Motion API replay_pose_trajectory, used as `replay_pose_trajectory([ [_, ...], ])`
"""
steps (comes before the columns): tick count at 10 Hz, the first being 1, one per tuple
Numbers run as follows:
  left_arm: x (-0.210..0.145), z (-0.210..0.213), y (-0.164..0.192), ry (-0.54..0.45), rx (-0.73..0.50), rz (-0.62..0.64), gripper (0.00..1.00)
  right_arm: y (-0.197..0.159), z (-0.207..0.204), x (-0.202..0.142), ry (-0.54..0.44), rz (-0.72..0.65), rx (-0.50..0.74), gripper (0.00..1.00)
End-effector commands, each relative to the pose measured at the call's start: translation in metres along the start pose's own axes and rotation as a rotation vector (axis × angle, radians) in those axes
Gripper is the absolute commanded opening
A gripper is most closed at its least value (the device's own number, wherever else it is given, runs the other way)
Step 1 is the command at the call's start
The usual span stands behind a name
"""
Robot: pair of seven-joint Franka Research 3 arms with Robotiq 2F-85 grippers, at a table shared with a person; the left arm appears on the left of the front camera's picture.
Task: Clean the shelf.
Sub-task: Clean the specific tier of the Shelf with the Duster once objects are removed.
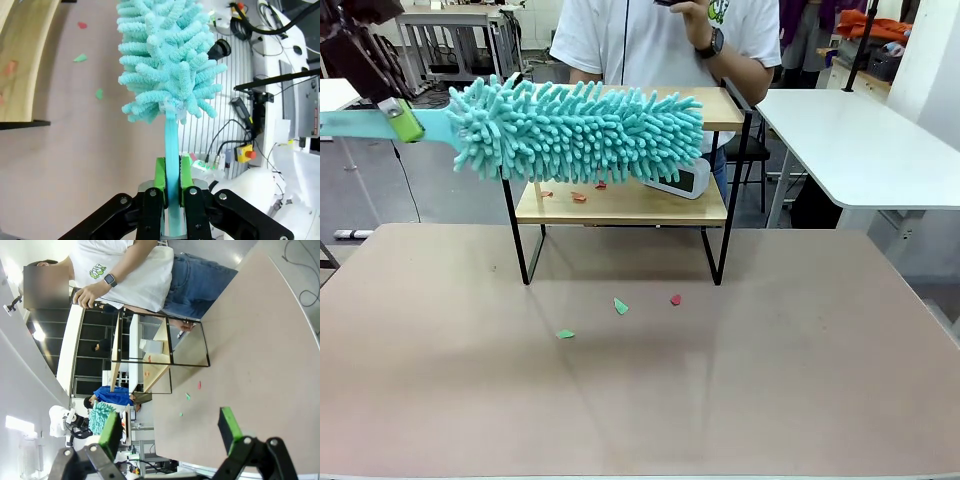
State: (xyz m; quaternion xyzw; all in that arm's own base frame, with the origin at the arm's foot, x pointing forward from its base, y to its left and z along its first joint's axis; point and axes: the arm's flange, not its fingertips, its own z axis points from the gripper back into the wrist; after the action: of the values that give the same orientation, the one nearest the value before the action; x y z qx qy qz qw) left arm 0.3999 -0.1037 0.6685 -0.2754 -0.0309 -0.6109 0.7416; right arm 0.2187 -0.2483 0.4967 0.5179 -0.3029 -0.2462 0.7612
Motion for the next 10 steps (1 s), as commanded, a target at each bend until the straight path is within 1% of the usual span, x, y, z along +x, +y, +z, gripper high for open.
replay_pose_trajectory([
  [1, -0.004, 0.017, -0.003, -0.075, 0.013, 0.067, 0.12, 0.002, -0.001, 0.002, -0.010, 0.024, 0.023, 1.00],
  [2, -0.025, 0.045, -0.003, -0.194, 0.043, 0.173, 0.12, 0.002, -0.001, 0.002, -0.010, 0.024, 0.023, 1.00],
  [4, -0.096, 0.093, -0.003, -0.451, 0.050, 0.375, 0.12, 0.002, -0.001, 0.002, -0.010, 0.024, 0.023, 1.00],
  [6, -0.161, 0.108, 0.010, -0.680, 0.084, 0.639, 0.12, 0.002, -0.001, 0.002, -0.010, 0.024, 0.023, 1.00],
  [7, -0.192, 0.103, 0.024, -0.773, 0.057, 0.760, 0.12, 0.002, -0.001, 0.002, -0.010, 0.024, 0.023, 1.00],
  [8, -0.214, 0.093, 0.040, -0.817, 0.046, 0.882, 0.12, 0.002, -0.001, 0.002, -0.010, 0.024, 0.023, 1.00],
  [10, -0.249, 0.068, 0.072, -0.828, -0.007, 1.050, 0.12, 0.002, -0.001, 0.002, -0.010, 0.024, 0.023, 1.00],
])
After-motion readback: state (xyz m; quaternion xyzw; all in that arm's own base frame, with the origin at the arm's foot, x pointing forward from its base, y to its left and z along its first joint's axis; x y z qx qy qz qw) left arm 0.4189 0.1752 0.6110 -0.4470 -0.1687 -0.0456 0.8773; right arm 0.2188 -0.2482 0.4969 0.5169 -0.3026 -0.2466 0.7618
